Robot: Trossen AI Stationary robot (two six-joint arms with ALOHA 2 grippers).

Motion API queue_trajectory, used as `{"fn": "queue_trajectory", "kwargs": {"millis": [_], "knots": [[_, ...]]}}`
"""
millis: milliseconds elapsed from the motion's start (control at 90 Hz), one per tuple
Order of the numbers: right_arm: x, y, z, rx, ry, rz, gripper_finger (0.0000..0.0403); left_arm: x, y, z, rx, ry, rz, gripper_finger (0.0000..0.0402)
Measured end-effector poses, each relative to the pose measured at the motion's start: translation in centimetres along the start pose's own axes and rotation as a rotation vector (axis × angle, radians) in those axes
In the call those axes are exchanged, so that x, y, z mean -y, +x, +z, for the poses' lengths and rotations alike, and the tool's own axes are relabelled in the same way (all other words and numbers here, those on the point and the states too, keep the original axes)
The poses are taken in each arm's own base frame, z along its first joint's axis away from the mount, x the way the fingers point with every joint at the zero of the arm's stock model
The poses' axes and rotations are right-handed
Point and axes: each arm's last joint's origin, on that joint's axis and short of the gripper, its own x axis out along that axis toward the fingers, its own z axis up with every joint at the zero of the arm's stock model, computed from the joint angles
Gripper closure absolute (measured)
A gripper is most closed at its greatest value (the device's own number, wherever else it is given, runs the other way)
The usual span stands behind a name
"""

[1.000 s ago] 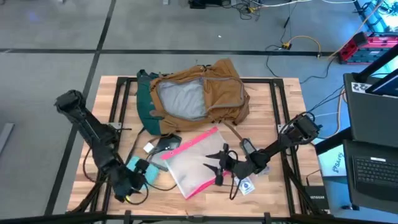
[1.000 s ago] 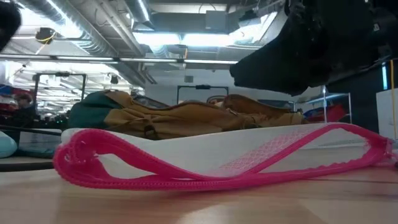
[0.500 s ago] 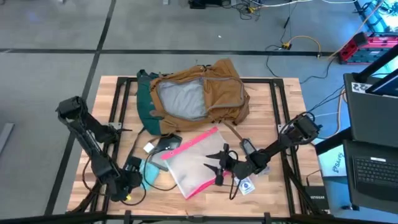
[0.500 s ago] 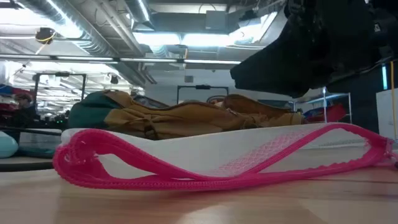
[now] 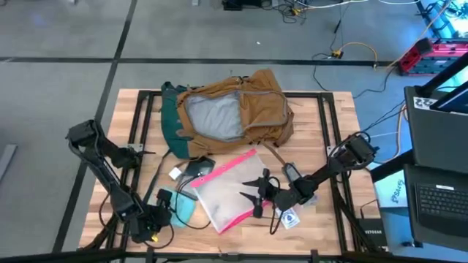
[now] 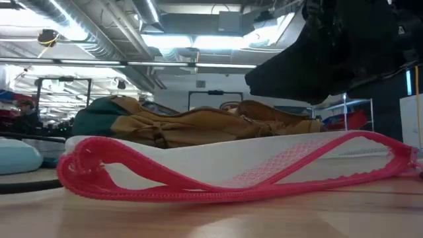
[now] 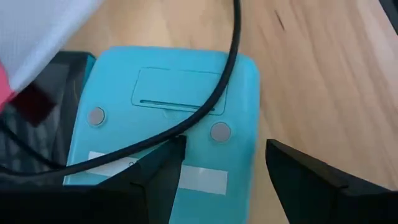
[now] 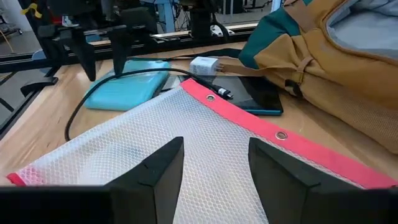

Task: Unpack backpack
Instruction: Put the blue calculator into the pink zipper pouch

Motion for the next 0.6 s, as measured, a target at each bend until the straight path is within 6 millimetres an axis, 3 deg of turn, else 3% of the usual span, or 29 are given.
{"fn": "queue_trajectory", "kwargs": {"millis": [233,389,600], "knots": [[0.0,0.0,0.0,0.003,0.025,0.004,0.0237,0.8,-1.9,0.9,-0.034,0.093,0.024,0.0185],[-0.5,0.2,0.5,0.012,0.037,0.034,0.0237,0.6,-3.2,1.0,-0.097,0.031,0.098,0.0185],[-1.8,0.9,2.2,0.043,0.002,0.057,0.0237,0.9,-3.2,0.3,-0.114,-0.019,0.114,0.0185]]}}
